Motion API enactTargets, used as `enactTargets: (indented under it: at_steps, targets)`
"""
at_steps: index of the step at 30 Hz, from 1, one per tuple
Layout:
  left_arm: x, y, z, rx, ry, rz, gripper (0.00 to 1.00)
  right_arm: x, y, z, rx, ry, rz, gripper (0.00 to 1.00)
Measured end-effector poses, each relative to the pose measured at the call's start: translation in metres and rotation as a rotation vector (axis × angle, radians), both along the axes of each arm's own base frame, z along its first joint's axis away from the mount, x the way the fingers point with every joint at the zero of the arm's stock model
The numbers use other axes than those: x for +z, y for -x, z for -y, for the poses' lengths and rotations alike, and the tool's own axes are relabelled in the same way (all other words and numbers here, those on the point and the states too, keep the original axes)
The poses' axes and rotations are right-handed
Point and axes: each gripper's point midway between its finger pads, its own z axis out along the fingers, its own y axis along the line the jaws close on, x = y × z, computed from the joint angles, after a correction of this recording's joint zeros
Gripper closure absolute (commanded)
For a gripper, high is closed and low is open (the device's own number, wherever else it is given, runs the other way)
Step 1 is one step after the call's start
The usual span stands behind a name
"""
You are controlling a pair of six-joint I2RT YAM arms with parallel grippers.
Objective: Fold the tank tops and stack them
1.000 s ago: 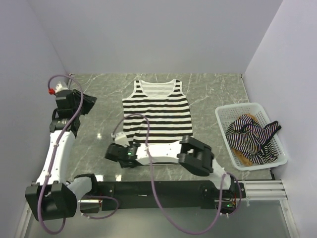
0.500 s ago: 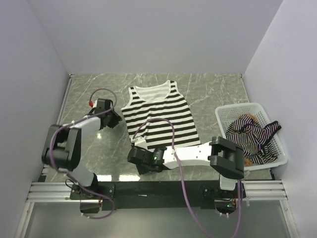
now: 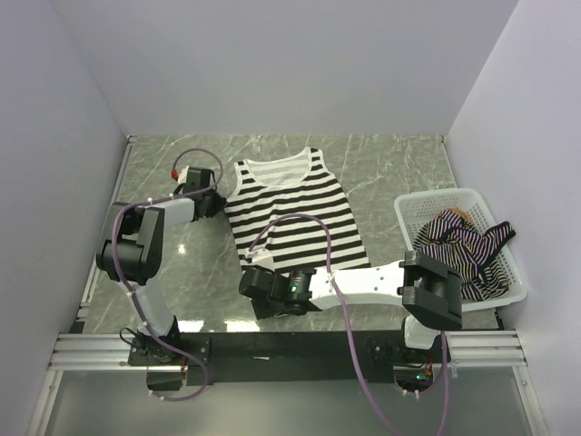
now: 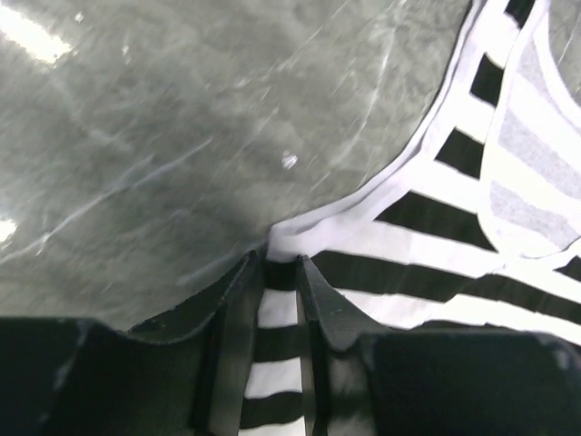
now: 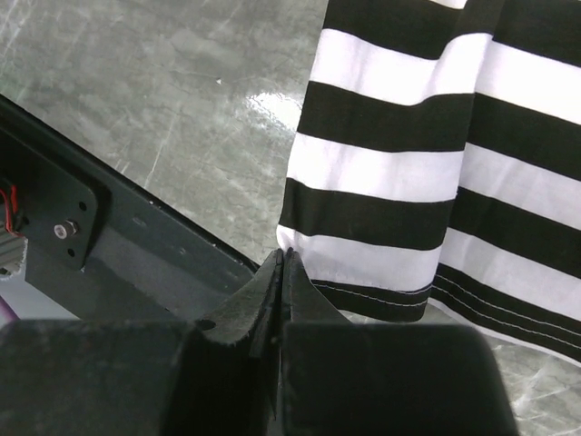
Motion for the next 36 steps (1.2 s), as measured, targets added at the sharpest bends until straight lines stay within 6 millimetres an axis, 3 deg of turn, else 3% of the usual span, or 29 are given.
enactTargets:
  at_steps: [4,9,15,19,23,26,31,36]
  targets:
    - [0.000,-0.008,0.002,0.001,-0.011,0.010,0.75,-0.001,0.001,0.002,-0.005,0.002,-0.003,1.00]
    - [-0.003,-0.013,0.001,0.008,-0.037,0.006,0.96,0.000,0.001,0.001,-0.005,-0.003,-0.007,1.00]
    - [-0.001,-0.010,-0.008,0.043,-0.098,-0.034,0.99,0.003,0.009,-0.007,0.021,-0.031,-0.047,1.00]
    - [0.000,-0.006,-0.022,0.081,-0.167,-0.074,0.99,0.013,0.016,-0.032,0.057,-0.077,-0.083,1.00]
    - [0.006,-0.003,-0.035,0.104,-0.235,-0.113,0.99,0.026,0.024,-0.071,0.108,-0.149,-0.114,1.00]
    - [0.014,-0.005,-0.041,0.116,-0.273,-0.118,0.99,0.029,0.028,-0.086,0.130,-0.176,-0.132,1.00]
    - [0.021,-0.004,-0.045,0.110,-0.299,-0.126,0.99,0.030,0.028,-0.087,0.137,-0.191,-0.144,1.00]
    - [0.028,-0.004,-0.040,0.091,-0.305,-0.125,0.99,0.023,0.022,-0.061,0.100,-0.195,-0.161,1.00]
